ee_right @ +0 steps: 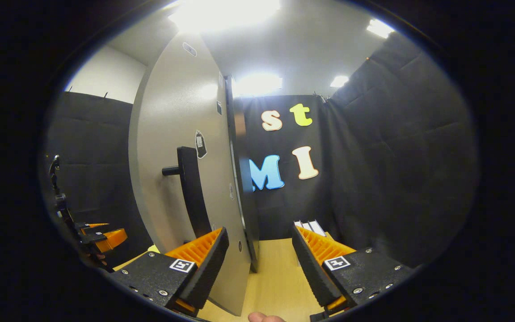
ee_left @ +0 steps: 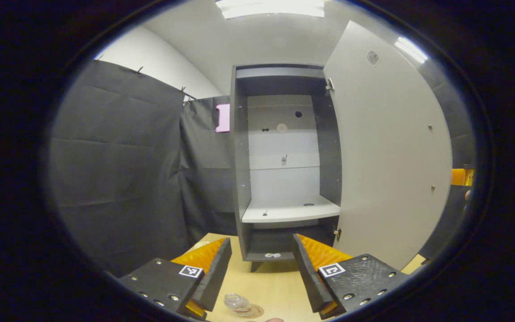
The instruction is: Open the cabinet door with the right hand, grasp the bottle in the cabinet with the left hand and place it on the coaster, then close the cabinet door with the right hand.
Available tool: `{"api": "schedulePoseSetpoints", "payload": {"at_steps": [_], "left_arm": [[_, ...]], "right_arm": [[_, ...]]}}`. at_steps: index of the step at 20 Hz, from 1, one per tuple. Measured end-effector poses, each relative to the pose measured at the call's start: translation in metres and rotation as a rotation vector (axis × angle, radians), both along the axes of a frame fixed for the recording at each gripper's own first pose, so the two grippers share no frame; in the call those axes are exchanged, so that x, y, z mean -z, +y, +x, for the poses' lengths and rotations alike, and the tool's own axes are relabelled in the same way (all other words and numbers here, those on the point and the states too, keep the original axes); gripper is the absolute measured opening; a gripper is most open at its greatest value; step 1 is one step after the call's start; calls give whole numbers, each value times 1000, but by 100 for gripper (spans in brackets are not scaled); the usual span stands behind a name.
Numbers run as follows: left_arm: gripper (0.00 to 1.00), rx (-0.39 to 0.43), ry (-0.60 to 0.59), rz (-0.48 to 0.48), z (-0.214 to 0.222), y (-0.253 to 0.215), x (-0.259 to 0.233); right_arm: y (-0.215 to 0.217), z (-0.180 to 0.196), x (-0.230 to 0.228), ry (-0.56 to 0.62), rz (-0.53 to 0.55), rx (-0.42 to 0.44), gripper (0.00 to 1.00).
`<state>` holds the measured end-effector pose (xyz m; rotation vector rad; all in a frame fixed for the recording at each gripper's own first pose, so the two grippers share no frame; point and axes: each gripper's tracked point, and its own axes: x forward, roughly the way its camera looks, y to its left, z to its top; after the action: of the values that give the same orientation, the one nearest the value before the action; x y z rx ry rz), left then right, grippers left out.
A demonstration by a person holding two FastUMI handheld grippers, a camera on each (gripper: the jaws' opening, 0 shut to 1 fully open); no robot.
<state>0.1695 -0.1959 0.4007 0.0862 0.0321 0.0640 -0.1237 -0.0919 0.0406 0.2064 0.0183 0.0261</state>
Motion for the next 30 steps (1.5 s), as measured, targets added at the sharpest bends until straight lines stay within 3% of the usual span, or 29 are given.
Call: {"api": "schedulePoseSetpoints", "payload": {"at_steps": [3,8,10,11,12,16,18,19,20,25,30], "left_arm": [[79,39,0,8,16,12,3],[78,93,8,4,52,37,8],[79,110,9,18,67,55,8],[84,118,3,24,74,64,7],[79,128,-5,22,82,72,5],[79,160,18,-11,100,101,10],[79,166,12,-22,104,111,5],[84,168,7,-26,106,113,3],[79,170,3,-32,106,112,2],[79,170,-23,-69,103,104,-10],[78,202,-45,-5,99,61,-39]], "right_arm": [[35,1,-6,8,16,-25,87],[105,12,-17,-32,-20,-51,90],[132,21,-17,-38,-9,-57,86],[146,27,-18,-38,-3,-63,89],[160,34,-19,-40,2,-71,86],[206,69,-23,-49,-19,-82,90],[214,78,-29,-51,-17,-73,90],[214,80,-32,-56,-15,-66,90],[210,83,-32,-58,-19,-52,90],[183,93,-21,-23,-6,13,91],[161,125,-32,-17,-35,25,91]]}}
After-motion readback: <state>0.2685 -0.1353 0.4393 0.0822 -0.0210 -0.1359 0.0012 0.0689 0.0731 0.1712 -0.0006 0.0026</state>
